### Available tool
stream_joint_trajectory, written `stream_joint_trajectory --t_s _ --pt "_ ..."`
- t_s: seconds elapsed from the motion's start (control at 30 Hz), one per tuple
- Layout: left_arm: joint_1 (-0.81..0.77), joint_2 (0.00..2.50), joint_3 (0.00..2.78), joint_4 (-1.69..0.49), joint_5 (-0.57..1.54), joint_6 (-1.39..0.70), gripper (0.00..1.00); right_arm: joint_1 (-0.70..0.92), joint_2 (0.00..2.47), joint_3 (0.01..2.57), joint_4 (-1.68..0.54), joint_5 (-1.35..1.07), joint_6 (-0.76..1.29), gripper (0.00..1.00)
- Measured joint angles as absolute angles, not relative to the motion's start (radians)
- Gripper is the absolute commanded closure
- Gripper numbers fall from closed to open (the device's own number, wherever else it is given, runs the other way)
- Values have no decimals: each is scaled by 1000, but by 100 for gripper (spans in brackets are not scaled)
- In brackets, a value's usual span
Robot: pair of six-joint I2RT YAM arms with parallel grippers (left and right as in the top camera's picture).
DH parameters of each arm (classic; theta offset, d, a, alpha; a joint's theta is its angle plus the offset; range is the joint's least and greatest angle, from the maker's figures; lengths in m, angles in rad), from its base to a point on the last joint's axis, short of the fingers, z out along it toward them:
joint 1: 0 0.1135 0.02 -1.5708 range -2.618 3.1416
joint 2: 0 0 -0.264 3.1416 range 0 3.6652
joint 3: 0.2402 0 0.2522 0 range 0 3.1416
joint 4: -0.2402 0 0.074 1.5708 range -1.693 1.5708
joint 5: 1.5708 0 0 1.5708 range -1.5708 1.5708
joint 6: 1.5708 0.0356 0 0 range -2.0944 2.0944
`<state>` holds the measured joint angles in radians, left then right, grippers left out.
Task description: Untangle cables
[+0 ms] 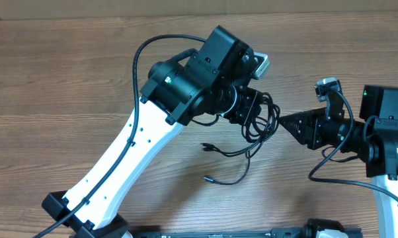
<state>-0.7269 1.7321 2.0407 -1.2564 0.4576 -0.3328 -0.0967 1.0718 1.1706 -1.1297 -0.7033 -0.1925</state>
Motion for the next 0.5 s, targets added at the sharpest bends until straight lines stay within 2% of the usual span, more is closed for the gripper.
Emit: stream_joint_trajectory --t_s 0.5 --pt "-735 1732 2041 -1222 518 -326 96 -97 1072 1171 -1114 -734 -204 63"
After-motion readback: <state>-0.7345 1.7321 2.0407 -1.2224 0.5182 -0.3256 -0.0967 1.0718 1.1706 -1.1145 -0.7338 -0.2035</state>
